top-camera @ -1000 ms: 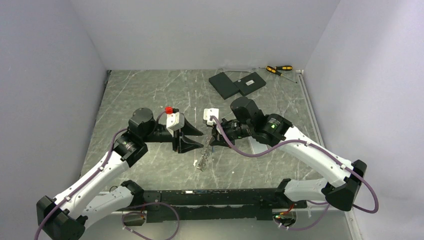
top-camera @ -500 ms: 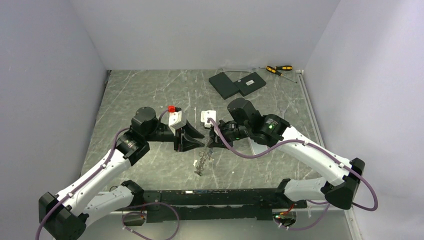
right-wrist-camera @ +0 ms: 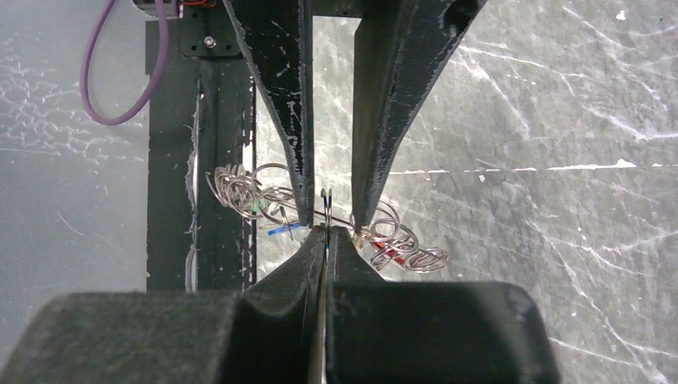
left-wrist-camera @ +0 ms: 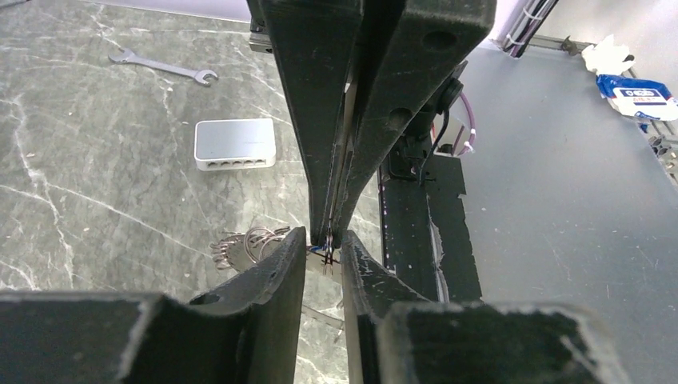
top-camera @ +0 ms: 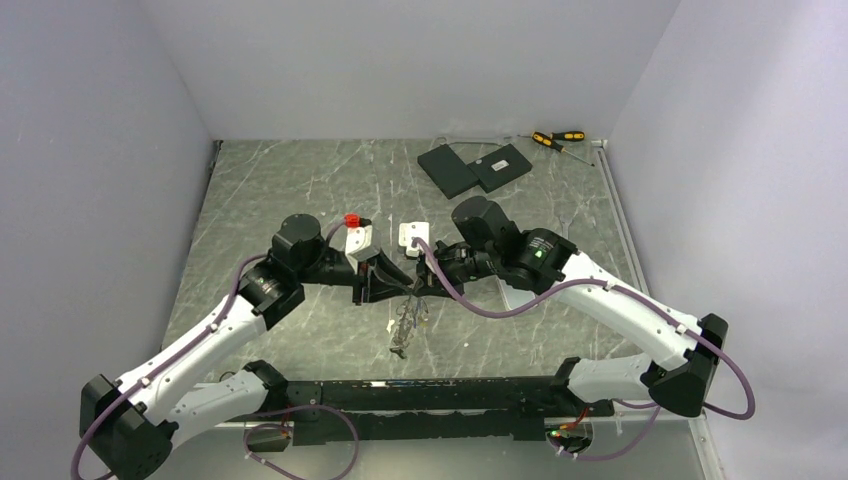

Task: Put the keys on the keyring

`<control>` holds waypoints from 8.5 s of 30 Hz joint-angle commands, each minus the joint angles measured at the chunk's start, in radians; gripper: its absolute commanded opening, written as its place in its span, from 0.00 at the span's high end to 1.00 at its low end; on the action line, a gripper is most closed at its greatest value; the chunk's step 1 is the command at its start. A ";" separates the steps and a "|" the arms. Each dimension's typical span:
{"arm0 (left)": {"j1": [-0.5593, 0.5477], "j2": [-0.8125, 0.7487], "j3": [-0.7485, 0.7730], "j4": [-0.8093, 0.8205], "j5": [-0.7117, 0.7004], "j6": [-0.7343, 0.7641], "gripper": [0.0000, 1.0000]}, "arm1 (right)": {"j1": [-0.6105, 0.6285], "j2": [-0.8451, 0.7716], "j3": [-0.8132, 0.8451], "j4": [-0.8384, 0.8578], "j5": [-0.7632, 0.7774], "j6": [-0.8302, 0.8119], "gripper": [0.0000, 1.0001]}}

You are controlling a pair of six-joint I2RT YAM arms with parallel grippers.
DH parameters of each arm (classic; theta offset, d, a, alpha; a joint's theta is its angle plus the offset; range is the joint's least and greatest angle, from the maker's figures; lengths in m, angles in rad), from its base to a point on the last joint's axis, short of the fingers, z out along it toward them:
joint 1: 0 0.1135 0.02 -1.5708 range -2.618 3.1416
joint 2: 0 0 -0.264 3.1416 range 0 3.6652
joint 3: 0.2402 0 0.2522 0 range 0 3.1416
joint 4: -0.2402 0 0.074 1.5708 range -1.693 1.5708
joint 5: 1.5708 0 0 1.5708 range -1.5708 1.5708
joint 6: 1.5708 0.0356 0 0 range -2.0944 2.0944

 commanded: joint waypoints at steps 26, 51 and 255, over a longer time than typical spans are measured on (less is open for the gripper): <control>-0.002 -0.118 0.017 0.063 -0.009 0.038 1.00 | -0.082 -0.228 -0.259 0.435 -0.125 0.173 0.55; 0.010 -0.133 0.012 0.095 -0.016 0.013 1.00 | -0.082 -0.168 -0.235 0.465 -0.198 0.172 1.00; 0.102 -0.099 0.107 -0.093 0.040 0.013 0.65 | 0.091 -0.030 0.160 0.105 0.126 -0.028 1.00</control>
